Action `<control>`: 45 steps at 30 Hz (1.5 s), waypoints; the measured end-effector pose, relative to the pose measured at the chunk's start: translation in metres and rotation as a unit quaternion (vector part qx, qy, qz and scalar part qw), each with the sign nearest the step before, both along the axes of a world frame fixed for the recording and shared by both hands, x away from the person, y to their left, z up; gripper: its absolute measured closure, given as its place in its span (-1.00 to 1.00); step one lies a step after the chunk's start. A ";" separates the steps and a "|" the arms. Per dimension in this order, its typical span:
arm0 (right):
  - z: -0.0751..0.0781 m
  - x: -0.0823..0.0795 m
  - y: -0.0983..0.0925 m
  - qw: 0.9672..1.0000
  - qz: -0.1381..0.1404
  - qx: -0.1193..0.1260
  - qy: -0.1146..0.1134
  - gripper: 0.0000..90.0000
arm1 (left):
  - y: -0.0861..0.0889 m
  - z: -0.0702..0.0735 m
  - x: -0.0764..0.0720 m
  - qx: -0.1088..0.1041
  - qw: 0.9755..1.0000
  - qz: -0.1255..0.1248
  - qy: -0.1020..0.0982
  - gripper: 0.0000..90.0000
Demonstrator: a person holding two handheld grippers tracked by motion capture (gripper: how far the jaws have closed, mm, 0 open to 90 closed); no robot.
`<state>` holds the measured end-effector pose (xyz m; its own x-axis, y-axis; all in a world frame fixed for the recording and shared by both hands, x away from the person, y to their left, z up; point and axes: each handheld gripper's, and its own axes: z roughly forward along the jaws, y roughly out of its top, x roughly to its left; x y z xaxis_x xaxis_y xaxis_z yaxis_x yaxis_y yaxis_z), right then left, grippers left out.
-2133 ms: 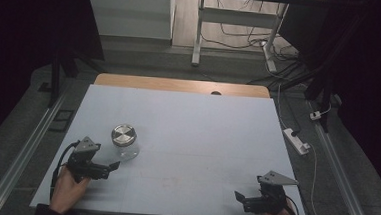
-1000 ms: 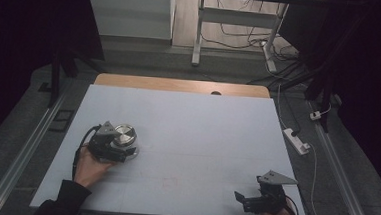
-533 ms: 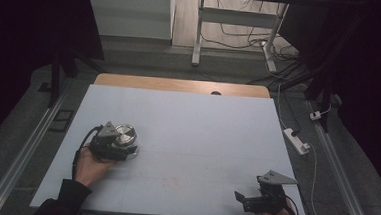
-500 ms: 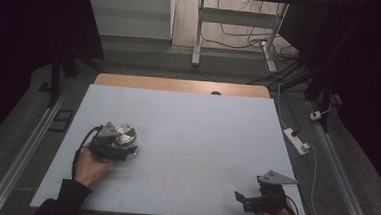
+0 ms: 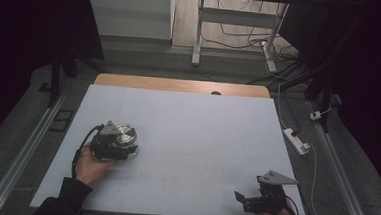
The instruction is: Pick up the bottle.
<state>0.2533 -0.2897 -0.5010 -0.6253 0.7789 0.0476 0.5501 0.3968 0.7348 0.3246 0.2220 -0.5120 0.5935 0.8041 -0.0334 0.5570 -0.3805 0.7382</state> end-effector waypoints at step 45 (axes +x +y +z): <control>0.000 0.000 -0.001 1.000 0.001 0.006 0.002 -1.00 | -0.099 0.052 0.009 -0.021 0.989 -0.147 -0.016 -0.65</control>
<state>0.2534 -0.2910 -0.5008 -0.6260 0.7775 0.0594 0.5520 0.3880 0.7381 0.3340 0.1232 -0.4599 0.8026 0.5951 -0.0410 0.4031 -0.4904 0.7727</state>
